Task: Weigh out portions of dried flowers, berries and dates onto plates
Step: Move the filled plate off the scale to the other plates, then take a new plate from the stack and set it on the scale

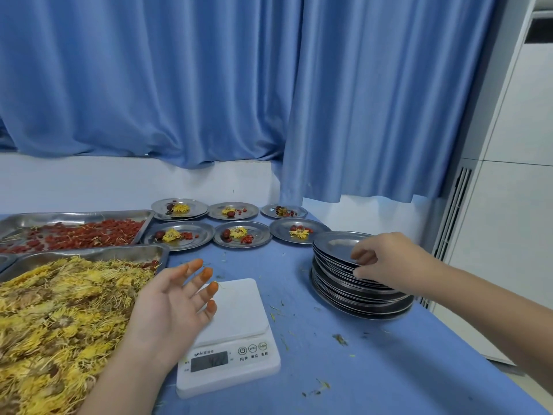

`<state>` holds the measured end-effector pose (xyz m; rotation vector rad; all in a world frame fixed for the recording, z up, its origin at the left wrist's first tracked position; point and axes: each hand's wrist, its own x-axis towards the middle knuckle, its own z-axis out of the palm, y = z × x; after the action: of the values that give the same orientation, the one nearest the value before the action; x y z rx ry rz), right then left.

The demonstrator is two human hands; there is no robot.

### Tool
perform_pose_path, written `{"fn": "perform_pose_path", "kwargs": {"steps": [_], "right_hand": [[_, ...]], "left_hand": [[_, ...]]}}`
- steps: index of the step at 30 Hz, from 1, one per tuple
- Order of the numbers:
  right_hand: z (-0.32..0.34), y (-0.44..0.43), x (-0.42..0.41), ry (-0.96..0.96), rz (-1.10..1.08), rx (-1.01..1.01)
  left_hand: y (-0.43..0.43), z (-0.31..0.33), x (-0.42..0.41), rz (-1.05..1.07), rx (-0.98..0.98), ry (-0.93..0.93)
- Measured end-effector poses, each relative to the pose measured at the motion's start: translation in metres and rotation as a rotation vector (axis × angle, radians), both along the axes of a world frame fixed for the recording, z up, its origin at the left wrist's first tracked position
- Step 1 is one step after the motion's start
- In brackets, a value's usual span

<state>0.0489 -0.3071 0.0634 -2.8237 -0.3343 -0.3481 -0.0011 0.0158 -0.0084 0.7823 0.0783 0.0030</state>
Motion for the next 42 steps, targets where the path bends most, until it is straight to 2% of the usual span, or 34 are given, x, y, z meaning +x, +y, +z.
{"fn": "perform_pose_path", "kwargs": {"steps": [3, 6, 8, 11, 16, 20, 23, 30, 36, 42], "right_hand": [[0.001, -0.003, -0.001, -0.138, 0.015, -0.058], [0.0, 0.001, -0.007, -0.499, 0.076, -0.36], [0.0, 0.005, -0.012, -0.663, 0.136, -0.432], [0.004, 0.013, -0.02, -0.757, 0.169, -0.451], [-0.001, 0.049, -0.034, -0.858, 0.325, -0.336], [-0.03, 0.088, -0.039, -0.893, 0.477, -0.278], [-0.057, 0.112, -0.037, -0.887, 0.574, -0.248], [-0.094, 0.135, -0.027, -0.841, 0.66, -0.246], [-0.102, 0.134, -0.026, -0.769, 0.613, -0.227], [-0.107, 0.122, -0.038, -0.714, 0.706, -0.106]], "left_hand": [[-0.001, 0.0, -0.001, -0.006, 0.003, -0.014], [-0.001, 0.001, -0.003, 0.018, 0.013, -0.01], [0.0, 0.002, -0.003, 0.053, 0.027, -0.006], [0.003, 0.003, -0.004, 0.126, 0.062, -0.005], [0.006, 0.003, -0.002, 0.364, 0.13, -0.033], [0.01, 0.002, -0.002, 0.63, 0.203, -0.09], [0.015, 0.003, -0.005, 0.717, 0.187, -0.109], [0.015, 0.004, -0.005, 0.736, 0.159, -0.069], [0.015, 0.004, -0.005, 0.726, 0.179, -0.077], [0.013, 0.003, -0.005, 0.72, 0.207, -0.083]]}}
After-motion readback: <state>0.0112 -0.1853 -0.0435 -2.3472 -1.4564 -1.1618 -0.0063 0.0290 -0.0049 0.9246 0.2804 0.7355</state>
